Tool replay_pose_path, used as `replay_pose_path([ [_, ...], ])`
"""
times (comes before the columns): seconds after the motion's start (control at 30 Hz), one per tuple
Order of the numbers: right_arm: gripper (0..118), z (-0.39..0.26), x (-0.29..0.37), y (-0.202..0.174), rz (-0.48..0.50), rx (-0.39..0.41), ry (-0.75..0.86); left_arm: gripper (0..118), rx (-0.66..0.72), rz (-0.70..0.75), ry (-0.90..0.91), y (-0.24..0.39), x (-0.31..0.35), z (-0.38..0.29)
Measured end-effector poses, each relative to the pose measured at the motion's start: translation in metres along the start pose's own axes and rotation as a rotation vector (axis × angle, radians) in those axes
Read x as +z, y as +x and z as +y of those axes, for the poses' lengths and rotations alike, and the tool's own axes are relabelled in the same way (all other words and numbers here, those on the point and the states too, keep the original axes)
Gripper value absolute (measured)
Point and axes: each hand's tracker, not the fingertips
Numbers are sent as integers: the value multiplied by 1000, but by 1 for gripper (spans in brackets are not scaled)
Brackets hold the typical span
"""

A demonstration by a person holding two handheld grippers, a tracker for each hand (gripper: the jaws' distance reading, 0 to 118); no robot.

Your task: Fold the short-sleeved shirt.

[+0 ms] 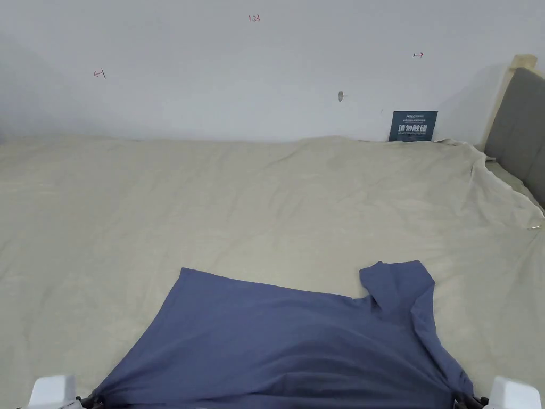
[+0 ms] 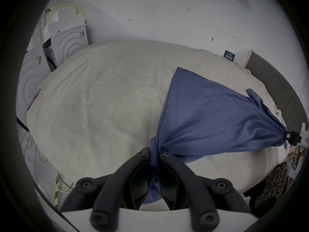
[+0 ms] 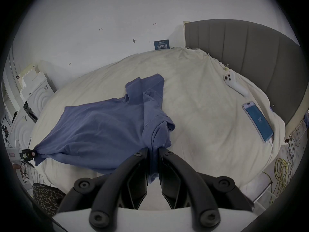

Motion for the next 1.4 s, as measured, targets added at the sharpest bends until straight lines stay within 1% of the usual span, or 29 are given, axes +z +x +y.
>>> replay_pose_path([
  [0.07, 10, -13, 4, -1, -6, -2, -19, 8, -12, 4, -9, -1, 3, -8],
  [0.2, 10, -27, -12, 3, -43, -8, -85, 8, -26, 27, -52, 4, -10, -18],
  [0.27, 10, -31, -24, 5, -60, -20, -121, 9, -10, 46, -94, 7, -22, -18],
  [0.33, 10, -35, -32, 0, -78, -13, -167, 9, 7, 54, -143, 8, -32, -19],
  [0.43, 11, -37, -39, 0, -92, -17, -173, 11, 31, 64, -180, 12, -36, -15],
  [0.47, 11, -35, -38, -1, -97, -16, -170, 13, 34, 71, -164, 14, -34, -13],
  [0.5, 15, -31, -37, -2, -106, -8, -170, 20, 40, 84, -162, 11, -39, -13],
  [0.57, 50, -22, -28, -9, -129, 20, -170, 47, 36, 110, -166, 15, -35, -6],
  [0.6, 71, -18, -22, -10, -131, 29, -155, 65, 37, 106, -158, 17, -31, -3],
  [0.63, 87, -11, -15, -11, -124, 40, -107, 84, 37, 89, -130, 22, -18, 4],
  [0.67, 89, -3, -4, -14, -114, 46, -60, 95, 43, 68, -77, 26, -9, 11],
  [0.7, 89, 6, 5, -18, -117, 51, -28, 100, 45, 61, -30, 30, 0, 17],
  [0.77, 89, 25, 24, -24, -118, 80, 51, 102, 29, 33, 88, 40, 17, 32],
  [0.83, 89, 44, 49, -35, -104, 101, 139, 102, -9, 17, 162, 53, 35, 51],
  [0.97, 89, 67, 87, -49, -105, 127, 300, 102, -59, 4, 293, 74, 63, 76],
  [1.03, 87, 72, 99, -55, -115, 134, 361, 101, -76, 4, 360, 88, 75, 82],
  [1.07, 86, 73, 105, -58, -124, 137, 397, 97, -93, 7, 392, 93, 77, 83],
  [1.1, 84, 74, 107, -59, -130, 145, 422, 92, -103, 28, 420, 98, 80, 85],
  [1.13, 78, 75, 111, -61, -143, 155, 442, 79, -127, 32, 448, 103, 81, 85],
  [1.17, 70, 75, 113, -64, -147, 164, 456, 66, -150, 26, 475, 115, 91, 84],
  [1.2, 57, 75, 115, -66, -146, 168, 465, 49, -171, 9, 492, 120, 91, 84],
  [1.23, 33, 76, 117, -67, -148, 172, 477, 26, -183, -19, 501, 123, 91, 83],
  [1.27, 11, 76, 118, -69, -147, 173, 485, 12, -182, -57, 504, 126, 91, 83],
  [1.3, 2, 77, 118, -70, -147, 175, 494, 3, -177, -97, 508, 124, 84, 87],
  [1.33, 2, 77, 118, -71, -145, 179, 503, 0, -168, -136, 510, 125, 81, 87],
  [1.4, 0, 80, 116, -68, -127, 181, 508, 0, -155, -147, 500, 130, 76, 90],
])
